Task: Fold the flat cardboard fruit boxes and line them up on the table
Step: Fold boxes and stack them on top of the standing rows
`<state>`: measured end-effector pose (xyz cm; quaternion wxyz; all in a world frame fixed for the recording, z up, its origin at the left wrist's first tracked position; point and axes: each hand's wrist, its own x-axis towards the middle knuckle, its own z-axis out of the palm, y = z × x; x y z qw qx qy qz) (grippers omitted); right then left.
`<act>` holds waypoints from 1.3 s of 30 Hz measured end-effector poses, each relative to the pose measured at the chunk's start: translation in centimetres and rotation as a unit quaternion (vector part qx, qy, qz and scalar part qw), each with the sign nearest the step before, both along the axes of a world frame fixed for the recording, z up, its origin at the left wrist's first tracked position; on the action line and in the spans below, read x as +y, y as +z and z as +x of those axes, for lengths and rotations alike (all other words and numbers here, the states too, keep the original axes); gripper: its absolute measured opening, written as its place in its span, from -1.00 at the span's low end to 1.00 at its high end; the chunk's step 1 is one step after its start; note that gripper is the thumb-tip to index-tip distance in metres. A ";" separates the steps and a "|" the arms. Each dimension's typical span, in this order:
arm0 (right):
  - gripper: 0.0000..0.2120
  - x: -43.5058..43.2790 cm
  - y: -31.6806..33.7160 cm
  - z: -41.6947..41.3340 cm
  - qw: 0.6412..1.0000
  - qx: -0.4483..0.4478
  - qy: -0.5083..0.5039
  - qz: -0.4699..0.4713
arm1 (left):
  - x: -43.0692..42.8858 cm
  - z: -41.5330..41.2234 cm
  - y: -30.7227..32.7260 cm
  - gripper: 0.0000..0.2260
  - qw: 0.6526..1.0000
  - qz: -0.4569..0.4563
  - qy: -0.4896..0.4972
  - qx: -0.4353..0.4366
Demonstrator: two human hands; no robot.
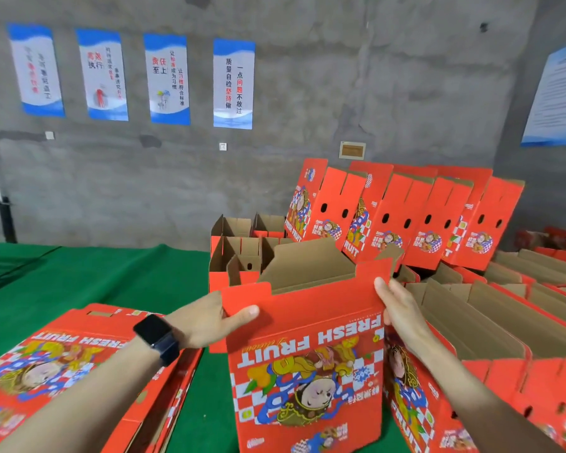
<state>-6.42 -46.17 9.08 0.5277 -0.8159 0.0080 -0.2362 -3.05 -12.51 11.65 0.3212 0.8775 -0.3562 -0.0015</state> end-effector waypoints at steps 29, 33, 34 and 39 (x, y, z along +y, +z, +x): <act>-0.25 1.9 -4.3 -0.6 0.949 0.034 -0.094 -0.298 | -1.9 0.8 -5.9 -0.31 0.936 0.025 0.256 -0.240; -0.04 2.3 -4.0 -1.0 0.946 -0.052 -0.017 -0.321 | -1.7 0.7 -6.1 0.04 0.940 -0.070 0.194 -0.273; 0.01 2.3 -3.9 -1.1 0.946 -0.064 -0.013 -0.319 | -1.8 0.7 -6.2 0.05 0.938 -0.087 0.183 -0.281; 0.07 2.5 -4.1 -1.1 0.955 -0.090 -0.011 -0.282 | -1.6 1.2 -6.8 -0.38 0.971 -0.076 0.120 -0.190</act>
